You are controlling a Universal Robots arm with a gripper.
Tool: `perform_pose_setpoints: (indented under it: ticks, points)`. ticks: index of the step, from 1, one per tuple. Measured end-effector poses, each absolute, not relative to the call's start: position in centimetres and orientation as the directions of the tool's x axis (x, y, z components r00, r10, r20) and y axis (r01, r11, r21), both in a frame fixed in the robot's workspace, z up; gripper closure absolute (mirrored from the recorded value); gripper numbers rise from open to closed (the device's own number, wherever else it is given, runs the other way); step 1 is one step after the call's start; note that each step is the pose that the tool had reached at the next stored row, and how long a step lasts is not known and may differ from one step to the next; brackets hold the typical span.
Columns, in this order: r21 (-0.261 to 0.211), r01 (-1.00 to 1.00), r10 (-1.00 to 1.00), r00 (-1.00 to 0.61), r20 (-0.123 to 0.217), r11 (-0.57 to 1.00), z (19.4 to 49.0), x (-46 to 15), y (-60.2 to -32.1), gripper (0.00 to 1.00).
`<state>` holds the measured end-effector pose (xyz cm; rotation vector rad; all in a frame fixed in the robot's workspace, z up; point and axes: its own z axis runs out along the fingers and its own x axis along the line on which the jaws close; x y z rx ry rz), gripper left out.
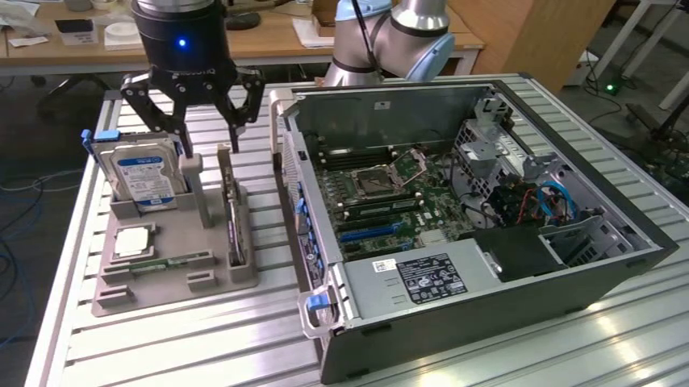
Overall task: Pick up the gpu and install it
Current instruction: 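Pick up the gpu and move the gpu toward the slot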
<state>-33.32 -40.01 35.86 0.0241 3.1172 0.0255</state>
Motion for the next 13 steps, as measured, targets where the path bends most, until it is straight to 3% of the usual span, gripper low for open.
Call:
perform_pose_setpoints:
  ticks: [13]
  points:
    - [0.017, 0.015, 0.016, -1.000, -0.025, 1.000, 34.4, -33.3, -40.0, 0.41]
